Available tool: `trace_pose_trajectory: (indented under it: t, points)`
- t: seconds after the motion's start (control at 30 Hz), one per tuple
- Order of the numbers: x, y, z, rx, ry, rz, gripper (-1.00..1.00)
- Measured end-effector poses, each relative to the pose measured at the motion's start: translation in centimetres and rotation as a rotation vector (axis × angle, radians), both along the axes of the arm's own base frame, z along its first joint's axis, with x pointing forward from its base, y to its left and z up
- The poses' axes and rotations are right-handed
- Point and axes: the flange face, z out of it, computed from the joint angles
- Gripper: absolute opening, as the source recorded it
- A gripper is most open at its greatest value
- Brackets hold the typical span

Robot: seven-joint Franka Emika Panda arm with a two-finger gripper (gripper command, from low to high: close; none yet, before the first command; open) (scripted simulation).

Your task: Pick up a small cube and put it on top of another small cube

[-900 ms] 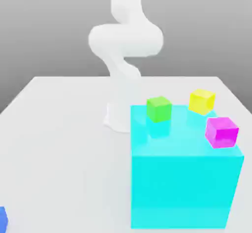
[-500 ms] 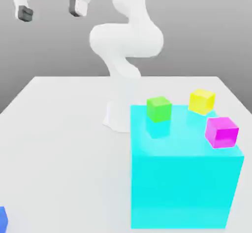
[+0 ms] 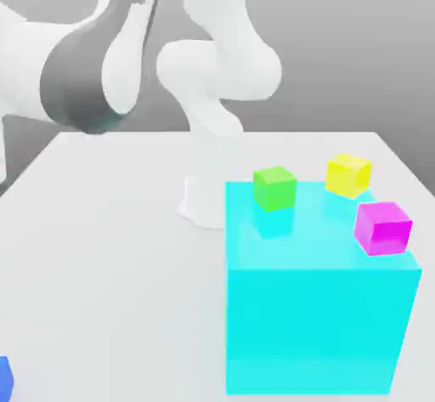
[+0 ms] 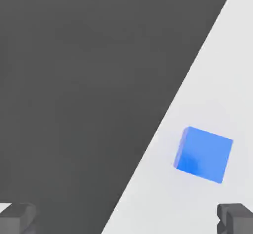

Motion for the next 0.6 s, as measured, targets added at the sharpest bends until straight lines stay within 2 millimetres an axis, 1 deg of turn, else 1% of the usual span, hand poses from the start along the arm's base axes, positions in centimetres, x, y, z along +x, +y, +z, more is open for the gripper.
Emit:
trace_pose_trajectory:
  t: [0.13, 0.2, 0.27, 0.3, 0.47, 0.5, 0.53, 0.6]
  points:
    - [-2.0, -3.2, -7.3, 0.054, 0.074, -0.156, 0.0]
    - [-2.3, -3.7, -10.6, 0.064, 0.088, -0.184, 0.0]
    - [-2.4, -3.9, -13.8, 0.066, 0.091, -0.191, 0.0]
    - [-2.5, -3.9, -14.9, 0.066, 0.092, -0.193, -1.0]
    - [-2.5, -3.9, -14.9, 0.066, 0.09, -0.193, -1.0]
    - [-2.5, -3.9, -15.4, 0.066, 0.09, -0.193, -1.0]
    - [-2.5, -3.9, -14.9, 0.067, 0.09, -0.193, -1.0]
    - [-2.5, -3.9, -12.5, 0.066, 0.091, -0.194, -1.0]
